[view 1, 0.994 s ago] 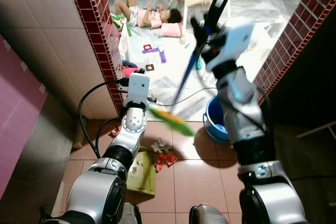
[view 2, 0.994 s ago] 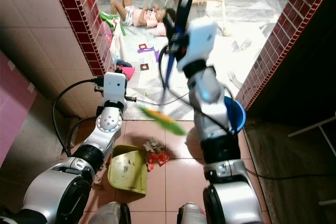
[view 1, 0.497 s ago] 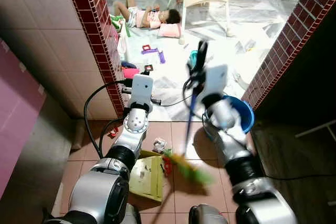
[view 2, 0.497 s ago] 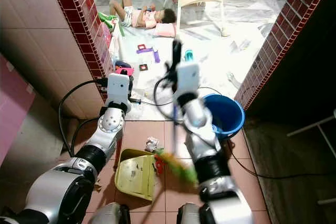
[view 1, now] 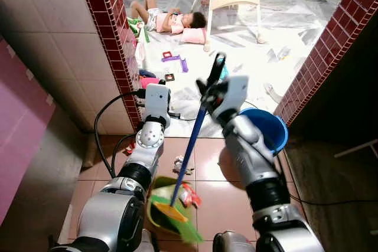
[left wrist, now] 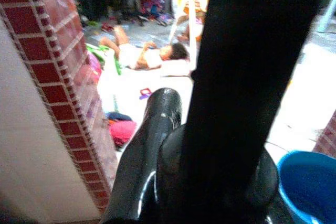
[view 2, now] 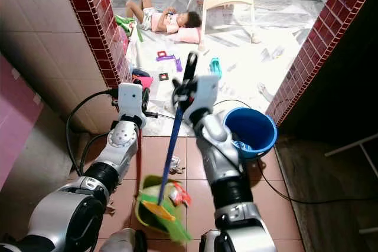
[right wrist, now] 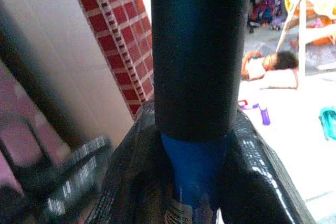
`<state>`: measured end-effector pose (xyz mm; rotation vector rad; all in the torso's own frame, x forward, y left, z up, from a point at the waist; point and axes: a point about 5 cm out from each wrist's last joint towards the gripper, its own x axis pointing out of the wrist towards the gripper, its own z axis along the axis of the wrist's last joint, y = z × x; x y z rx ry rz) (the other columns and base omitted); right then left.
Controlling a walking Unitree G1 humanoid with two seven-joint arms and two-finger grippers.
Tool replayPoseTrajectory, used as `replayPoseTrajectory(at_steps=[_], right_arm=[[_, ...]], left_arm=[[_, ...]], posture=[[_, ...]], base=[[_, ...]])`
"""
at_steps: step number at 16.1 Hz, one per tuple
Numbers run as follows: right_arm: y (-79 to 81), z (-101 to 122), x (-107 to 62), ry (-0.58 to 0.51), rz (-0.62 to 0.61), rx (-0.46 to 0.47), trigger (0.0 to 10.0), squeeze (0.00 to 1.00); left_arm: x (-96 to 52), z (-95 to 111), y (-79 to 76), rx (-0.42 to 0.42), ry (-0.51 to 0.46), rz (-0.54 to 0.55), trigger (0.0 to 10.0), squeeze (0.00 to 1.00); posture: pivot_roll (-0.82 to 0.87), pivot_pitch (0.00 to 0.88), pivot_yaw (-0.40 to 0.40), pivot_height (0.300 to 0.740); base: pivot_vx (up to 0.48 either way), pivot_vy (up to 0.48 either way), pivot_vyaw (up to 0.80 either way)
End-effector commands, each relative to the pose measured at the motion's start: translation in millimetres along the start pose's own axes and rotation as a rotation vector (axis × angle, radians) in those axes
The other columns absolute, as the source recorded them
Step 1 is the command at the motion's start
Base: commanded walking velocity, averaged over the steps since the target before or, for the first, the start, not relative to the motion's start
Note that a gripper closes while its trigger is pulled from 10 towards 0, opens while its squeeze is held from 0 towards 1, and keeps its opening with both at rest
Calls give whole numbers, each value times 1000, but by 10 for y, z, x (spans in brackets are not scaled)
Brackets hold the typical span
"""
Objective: Sweep floor
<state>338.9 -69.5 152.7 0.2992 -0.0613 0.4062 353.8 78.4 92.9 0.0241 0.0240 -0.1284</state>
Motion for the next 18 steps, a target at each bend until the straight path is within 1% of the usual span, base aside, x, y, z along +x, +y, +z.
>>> replayPoseTrajectory(at_steps=[1,2,3,4,7,8,10,11,13,15,18], right_arm=[[112,318,85,-114,66,65,10000,0],[130,449,109,-150,88,68,10000,0],[146,639,134,-209,112,36,10000,0],[154,703,136,-235,123,20,10000,0],[151,995,109,-371,130,-116,10000,0],[131,1047,96,-396,112,-145,10000,0],[70,1131,44,-440,82,-245,10000,0],[20,1127,21,-437,57,-262,10000,0],[-133,1050,-66,-413,-5,-331,10000,0],[-305,867,-169,-339,-99,-390,10000,0],[-411,703,-247,-270,-177,-413,10000,0]], left_arm=[[-110,-274,-121,-112,157,-10,10000,0],[-109,-275,-130,-118,161,-18,10000,0],[-111,-276,-161,-125,164,-40,10000,0],[-113,-273,-177,-150,159,-56,10000,0],[-109,-254,-179,-170,143,-67,10000,0],[-107,-251,-179,-170,142,-67,10000,0],[-91,-227,-160,-169,135,-60,10000,0],[-77,-194,-147,-164,115,-71,10000,0],[-65,-163,-124,-168,97,-99,10000,0],[-55,-142,-67,-113,83,-82,10000,0],[-47,-100,-48,-115,57,-92,10000,0]], posture=[[-178,64,5,740],[-178,64,5,740],[-182,62,5,740],[-182,62,5,740],[-183,59,4,740],[-185,57,3,740],[-187,55,3,740],[-191,55,4,740],[-185,58,3,740],[-178,62,5,740],[-177,64,8,740]], base=[[0,0,0],[0,0,0],[0,0,0],[0,0,0],[0,0,0],[0,0,0],[0,0,0],[0,0,0],[0,0,0],[0,0,0],[0,0,0]])
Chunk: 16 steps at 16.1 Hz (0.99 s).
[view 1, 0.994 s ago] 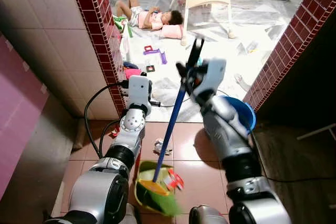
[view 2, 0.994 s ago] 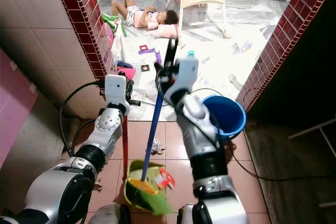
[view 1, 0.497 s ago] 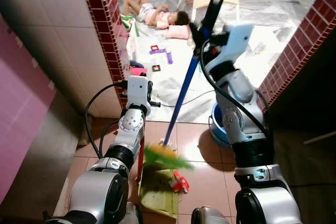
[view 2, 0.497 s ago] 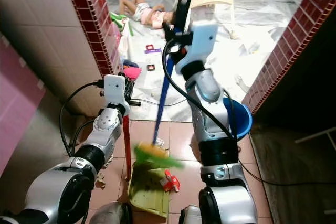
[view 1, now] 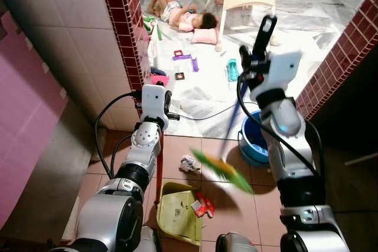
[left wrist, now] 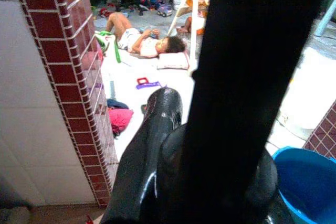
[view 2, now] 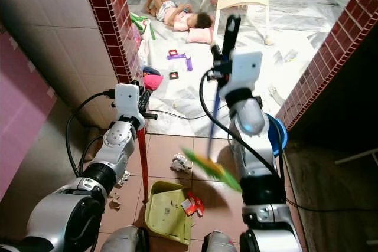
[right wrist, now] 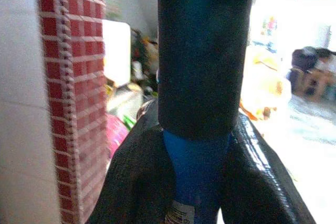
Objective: Sweep floor
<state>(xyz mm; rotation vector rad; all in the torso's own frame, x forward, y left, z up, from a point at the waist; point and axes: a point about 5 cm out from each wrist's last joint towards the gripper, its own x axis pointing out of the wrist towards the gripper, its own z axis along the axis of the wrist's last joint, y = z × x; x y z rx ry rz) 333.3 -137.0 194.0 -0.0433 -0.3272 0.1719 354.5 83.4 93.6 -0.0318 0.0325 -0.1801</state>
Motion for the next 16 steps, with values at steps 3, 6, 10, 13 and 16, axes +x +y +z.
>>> replayPoseTrajectory(at_steps=[3,6,10,13,16], right_arm=[[-1,-173,-94,119,-82,2,10000,0],[126,-348,-153,241,-104,115,10000,0],[272,-345,-108,276,-80,292,10000,0],[342,-154,-6,204,-23,395,10000,0],[311,69,120,133,13,453,10000,0]], left_arm=[[-86,-215,-95,-19,108,-32,10000,0],[-56,-171,-98,41,104,-9,10000,0],[-76,-215,-134,100,129,-20,10000,0],[-65,-204,-162,-64,133,15,10000,0],[-12,-97,-117,-220,89,65,10000,0]], posture=[[-174,60,9,740],[-174,54,12,740],[-171,49,13,740],[-177,49,10,740],[-183,48,8,740]], base=[[0,0,0],[0,0,0],[0,0,0],[0,0,0],[0,0,0]])
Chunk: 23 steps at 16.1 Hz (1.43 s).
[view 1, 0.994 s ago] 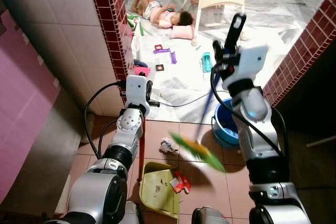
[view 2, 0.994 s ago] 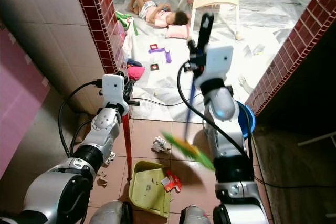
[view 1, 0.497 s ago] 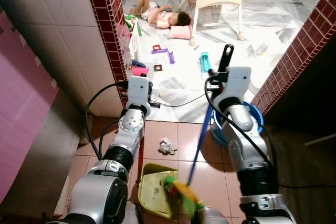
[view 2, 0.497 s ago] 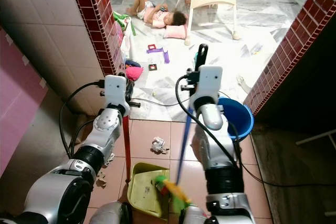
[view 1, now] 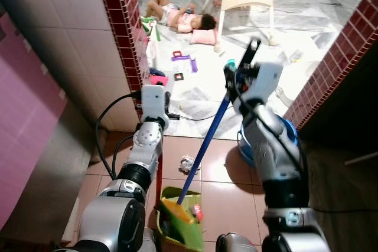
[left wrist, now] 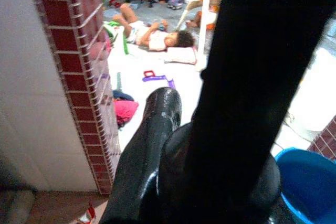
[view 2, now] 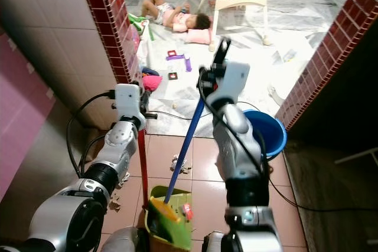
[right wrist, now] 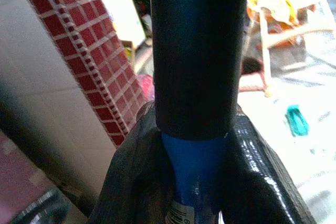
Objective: Sweep floor
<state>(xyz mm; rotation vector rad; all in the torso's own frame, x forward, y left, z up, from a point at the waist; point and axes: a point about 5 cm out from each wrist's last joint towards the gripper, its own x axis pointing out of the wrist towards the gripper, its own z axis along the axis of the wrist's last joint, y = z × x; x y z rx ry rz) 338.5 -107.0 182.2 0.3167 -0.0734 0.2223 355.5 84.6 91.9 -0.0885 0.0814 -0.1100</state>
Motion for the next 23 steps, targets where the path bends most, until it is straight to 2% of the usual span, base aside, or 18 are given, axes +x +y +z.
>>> replayPoseTrajectory(at_steps=[1,4,5,6,7,9,10,13,14,15,17,20,23], right_arm=[[91,241,30,-98,48,72,10000,0],[53,466,57,-208,79,1,10000,0],[22,546,58,-253,71,-23,10000,0],[-68,717,35,-366,9,-76,10000,0],[-111,786,28,-404,-7,-98,10000,0],[-231,884,28,-436,-63,-176,10000,0],[-271,898,27,-438,-80,-198,10000,0],[-343,832,9,-427,-103,-245,10000,0],[-343,822,5,-427,-103,-257,10000,0],[-352,789,-7,-424,-104,-313,10000,0],[-398,713,-52,-401,-111,-335,10000,0],[-551,492,-154,-311,-176,-378,10000,0],[-765,302,-293,-236,-288,-498,10000,0]], left_arm=[[-3,-39,-106,-192,35,1,10000,0],[82,229,-2,-258,-77,41,10000,0],[101,318,33,-237,-117,44,10000,0],[120,390,44,-266,-141,9,10000,0],[129,443,84,-250,-163,27,10000,0],[129,724,210,-120,-303,82,10000,0],[118,855,245,-94,-361,94,10000,0],[59,1063,333,-54,-449,119,10000,0],[45,1082,342,-44,-459,121,10000,0],[15,1101,359,-37,-470,128,10000,0],[-55,1074,317,-72,-466,85,10000,0],[-148,1073,232,-153,-460,-1,10000,0],[-217,1154,243,-124,-486,-19,10000,0]], posture=[[-183,48,8,740],[-183,49,8,740],[-183,49,8,740],[-183,49,8,740],[-183,49,8,740],[-183,49,8,740],[-183,49,8,740],[-177,51,8,740],[-177,51,8,740],[-170,50,10,740],[-170,50,10,740],[-166,50,10,740],[-157,51,7,740]], base=[[0,0,0],[0,0,0],[0,0,0],[0,0,0],[0,0,0],[0,0,0],[0,0,0],[0,0,0],[0,0,0],[0,0,0],[0,0,0],[0,0,0],[0,0,0]])
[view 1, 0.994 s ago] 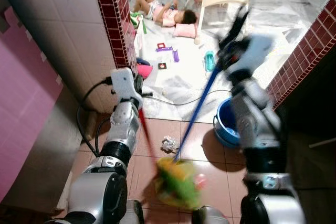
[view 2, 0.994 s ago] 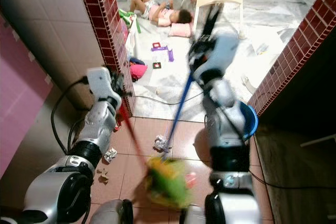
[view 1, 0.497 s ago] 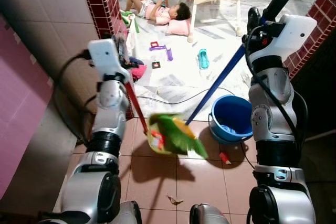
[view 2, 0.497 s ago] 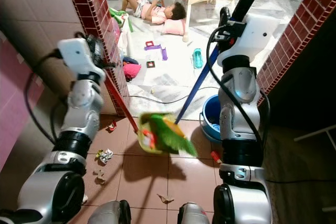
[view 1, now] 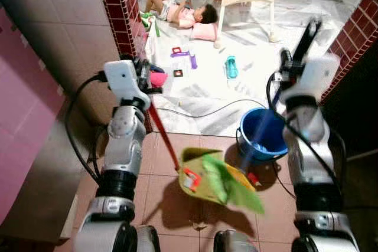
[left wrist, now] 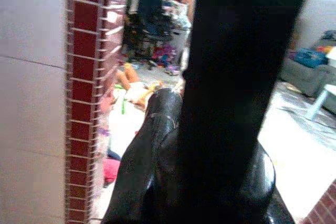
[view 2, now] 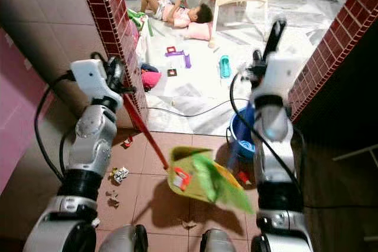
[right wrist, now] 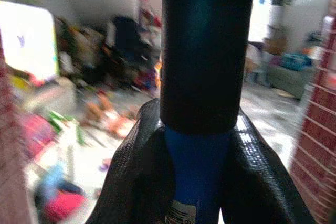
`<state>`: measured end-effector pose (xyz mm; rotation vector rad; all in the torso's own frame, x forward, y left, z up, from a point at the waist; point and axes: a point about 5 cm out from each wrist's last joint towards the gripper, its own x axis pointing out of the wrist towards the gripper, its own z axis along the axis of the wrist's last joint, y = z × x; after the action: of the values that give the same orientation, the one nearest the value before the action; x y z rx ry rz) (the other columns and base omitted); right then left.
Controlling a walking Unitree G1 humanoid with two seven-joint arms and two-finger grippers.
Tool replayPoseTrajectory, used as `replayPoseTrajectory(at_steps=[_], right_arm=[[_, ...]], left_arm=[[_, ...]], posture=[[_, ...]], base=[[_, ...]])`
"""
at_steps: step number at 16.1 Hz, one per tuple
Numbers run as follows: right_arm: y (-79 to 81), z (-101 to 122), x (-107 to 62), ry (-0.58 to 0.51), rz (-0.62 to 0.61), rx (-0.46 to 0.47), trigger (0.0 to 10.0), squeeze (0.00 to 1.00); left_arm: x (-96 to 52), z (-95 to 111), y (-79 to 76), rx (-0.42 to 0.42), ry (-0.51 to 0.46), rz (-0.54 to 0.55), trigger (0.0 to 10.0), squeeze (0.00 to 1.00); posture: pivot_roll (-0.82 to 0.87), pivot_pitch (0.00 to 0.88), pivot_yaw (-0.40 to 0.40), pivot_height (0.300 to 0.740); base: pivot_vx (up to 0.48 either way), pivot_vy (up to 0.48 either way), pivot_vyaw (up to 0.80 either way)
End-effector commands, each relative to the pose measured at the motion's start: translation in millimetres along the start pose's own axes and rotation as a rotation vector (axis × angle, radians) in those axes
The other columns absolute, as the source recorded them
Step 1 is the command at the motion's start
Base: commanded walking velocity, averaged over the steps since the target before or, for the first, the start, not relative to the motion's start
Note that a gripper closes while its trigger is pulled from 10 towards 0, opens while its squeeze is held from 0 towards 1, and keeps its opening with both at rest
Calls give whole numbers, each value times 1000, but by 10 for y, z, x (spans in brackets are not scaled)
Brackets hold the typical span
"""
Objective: Sweep floor
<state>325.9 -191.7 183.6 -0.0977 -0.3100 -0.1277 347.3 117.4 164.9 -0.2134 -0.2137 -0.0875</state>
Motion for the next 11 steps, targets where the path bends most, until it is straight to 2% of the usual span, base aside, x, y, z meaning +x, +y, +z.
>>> replayPoseTrajectory(at_steps=[1,4,7,8,11], right_arm=[[-87,-104,-53,44,-30,-82,10000,0],[-109,-272,-187,118,-90,-121,10000,0],[18,-261,-210,82,-78,-131,10000,0],[61,-304,-212,104,-88,-128,10000,0],[95,-389,-257,150,-143,-84,10000,0]], left_arm=[[71,464,9,38,-197,15,10000,0],[5,517,16,121,-200,36,10000,0],[-102,423,23,163,-161,11,10000,0],[-128,411,20,180,-148,-4,10000,0],[-108,417,58,240,-133,0,10000,0]], posture=[[-154,50,9,740],[-140,44,12,740],[-107,41,12,740],[-87,36,8,740],[-89,13,28,740]], base=[[0,0,0],[0,0,0],[0,0,0],[0,0,0],[0,0,-800]])
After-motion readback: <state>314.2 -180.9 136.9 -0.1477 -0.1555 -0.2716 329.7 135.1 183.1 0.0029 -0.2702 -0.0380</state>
